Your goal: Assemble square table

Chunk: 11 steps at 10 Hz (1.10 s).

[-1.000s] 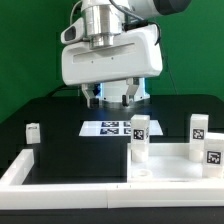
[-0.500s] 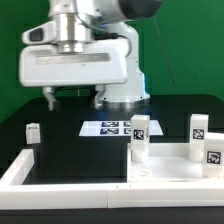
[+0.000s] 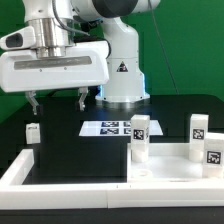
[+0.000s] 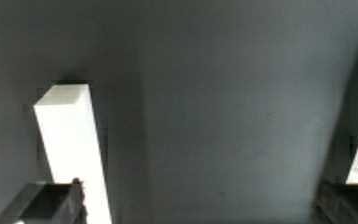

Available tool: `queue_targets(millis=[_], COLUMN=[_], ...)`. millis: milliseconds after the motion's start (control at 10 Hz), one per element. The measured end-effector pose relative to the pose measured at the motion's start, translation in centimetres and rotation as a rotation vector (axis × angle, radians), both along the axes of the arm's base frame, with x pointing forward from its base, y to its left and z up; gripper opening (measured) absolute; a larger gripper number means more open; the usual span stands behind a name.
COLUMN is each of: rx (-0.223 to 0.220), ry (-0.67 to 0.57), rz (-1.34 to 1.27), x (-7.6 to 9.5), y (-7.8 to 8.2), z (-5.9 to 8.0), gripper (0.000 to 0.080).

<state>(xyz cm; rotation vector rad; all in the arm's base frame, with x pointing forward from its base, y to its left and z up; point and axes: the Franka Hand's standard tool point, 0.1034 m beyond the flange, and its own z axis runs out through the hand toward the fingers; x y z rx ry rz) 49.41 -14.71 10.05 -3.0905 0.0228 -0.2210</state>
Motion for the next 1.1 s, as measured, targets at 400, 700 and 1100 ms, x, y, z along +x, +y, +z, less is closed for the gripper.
queue_targets(millis=[400,700,1100], rx=[0.049,0.083,0.112], ry=[0.369,0.534,0.831], rz=[0.076,0.090,0.256], x=[-3.0,-3.6,-8.3], y=[0.1,0.7,-6.1], z=[-2.5,-2.9,-2.6], gripper=[0.0648,0.0648,0.0648])
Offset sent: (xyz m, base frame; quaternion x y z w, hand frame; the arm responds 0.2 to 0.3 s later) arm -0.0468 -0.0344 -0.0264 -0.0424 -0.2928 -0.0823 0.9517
